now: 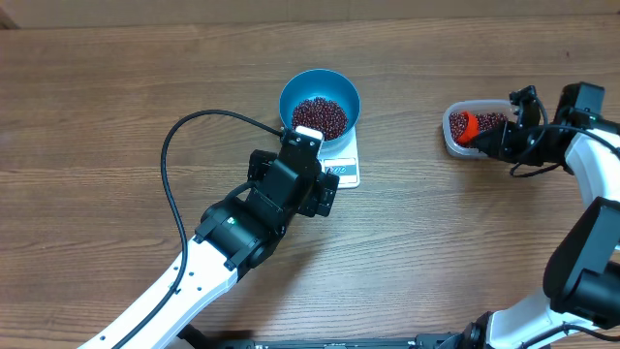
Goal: Scoop item into bowl and weigh 150g on scale
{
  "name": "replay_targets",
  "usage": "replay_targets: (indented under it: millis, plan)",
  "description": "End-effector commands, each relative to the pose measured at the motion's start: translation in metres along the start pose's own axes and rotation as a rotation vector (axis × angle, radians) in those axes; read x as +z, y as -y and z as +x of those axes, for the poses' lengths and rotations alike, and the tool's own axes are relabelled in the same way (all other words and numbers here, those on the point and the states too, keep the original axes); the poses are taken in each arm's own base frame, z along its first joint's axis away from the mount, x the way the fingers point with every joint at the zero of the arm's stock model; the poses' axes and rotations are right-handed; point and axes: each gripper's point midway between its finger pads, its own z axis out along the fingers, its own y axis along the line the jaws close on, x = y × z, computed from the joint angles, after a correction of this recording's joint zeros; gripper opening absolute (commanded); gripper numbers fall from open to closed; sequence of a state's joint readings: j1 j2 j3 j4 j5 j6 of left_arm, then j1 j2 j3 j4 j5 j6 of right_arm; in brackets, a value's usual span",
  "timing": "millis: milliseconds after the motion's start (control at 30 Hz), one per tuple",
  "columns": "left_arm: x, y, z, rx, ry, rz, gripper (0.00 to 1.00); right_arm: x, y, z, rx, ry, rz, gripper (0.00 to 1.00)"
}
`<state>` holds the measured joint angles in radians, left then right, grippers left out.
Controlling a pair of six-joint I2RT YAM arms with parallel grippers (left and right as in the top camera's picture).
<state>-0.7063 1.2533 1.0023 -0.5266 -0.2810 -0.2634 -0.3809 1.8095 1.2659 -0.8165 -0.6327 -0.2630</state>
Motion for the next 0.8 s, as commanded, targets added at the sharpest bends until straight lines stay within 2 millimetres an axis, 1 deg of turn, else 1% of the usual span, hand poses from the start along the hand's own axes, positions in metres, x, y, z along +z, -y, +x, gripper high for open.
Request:
replay_targets:
  millis: [0, 367, 567, 767]
  plan:
    - [0.004, -0.002, 0.004, -0.009, -0.009, -0.016, 1.0, -0.005, -0.004, -0.006, 0.004, 0.032, -0.074, 0.04]
    - [0.004, -0.002, 0.004, -0.009, -0.009, -0.016, 0.99, -0.015, 0.008, -0.006, 0.038, 0.054, -0.075, 0.04]
    - [0.004, -0.002, 0.004, -0.009, -0.009, -0.016, 1.0, -0.02, 0.005, -0.005, 0.033, 0.065, -0.119, 0.04]
    - [0.004, -0.002, 0.004, -0.009, -0.009, -0.016, 0.99, -0.021, 0.006, -0.004, 0.042, 0.066, -0.122, 0.04]
